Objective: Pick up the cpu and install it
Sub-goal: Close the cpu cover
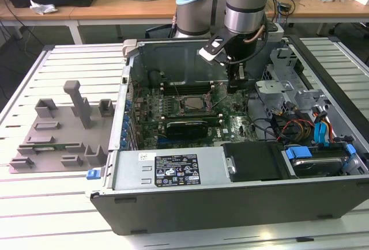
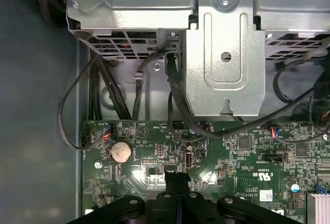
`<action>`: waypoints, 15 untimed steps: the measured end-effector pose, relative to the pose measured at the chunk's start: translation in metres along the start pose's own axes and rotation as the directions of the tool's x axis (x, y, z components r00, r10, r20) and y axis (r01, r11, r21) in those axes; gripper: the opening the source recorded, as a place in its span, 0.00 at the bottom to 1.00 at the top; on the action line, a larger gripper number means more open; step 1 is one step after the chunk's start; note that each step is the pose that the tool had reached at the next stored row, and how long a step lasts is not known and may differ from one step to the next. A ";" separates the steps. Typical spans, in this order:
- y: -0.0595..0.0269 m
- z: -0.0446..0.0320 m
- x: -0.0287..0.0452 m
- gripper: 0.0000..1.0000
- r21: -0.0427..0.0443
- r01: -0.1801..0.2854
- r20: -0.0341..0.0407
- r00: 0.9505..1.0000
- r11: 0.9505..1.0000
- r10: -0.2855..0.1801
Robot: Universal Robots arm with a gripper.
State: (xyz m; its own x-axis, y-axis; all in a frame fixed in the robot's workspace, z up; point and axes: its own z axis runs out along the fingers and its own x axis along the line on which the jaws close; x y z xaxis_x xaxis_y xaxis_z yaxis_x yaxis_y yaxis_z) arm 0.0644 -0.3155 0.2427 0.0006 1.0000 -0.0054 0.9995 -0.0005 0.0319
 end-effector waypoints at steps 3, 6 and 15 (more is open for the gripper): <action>0.0000 0.0002 0.0000 0.11 0.000 0.000 0.000 1.000 1.000 0.000; -0.0021 0.0003 0.0001 0.11 0.000 0.000 -0.001 1.000 1.000 0.000; -0.0312 -0.0008 0.0001 0.11 -0.001 0.000 0.000 1.000 1.000 0.000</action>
State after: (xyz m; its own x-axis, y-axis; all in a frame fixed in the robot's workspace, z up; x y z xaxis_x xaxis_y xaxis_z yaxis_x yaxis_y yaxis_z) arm 0.0332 -0.3154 0.2424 0.0007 1.0000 -0.0052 0.9995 -0.0006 0.0329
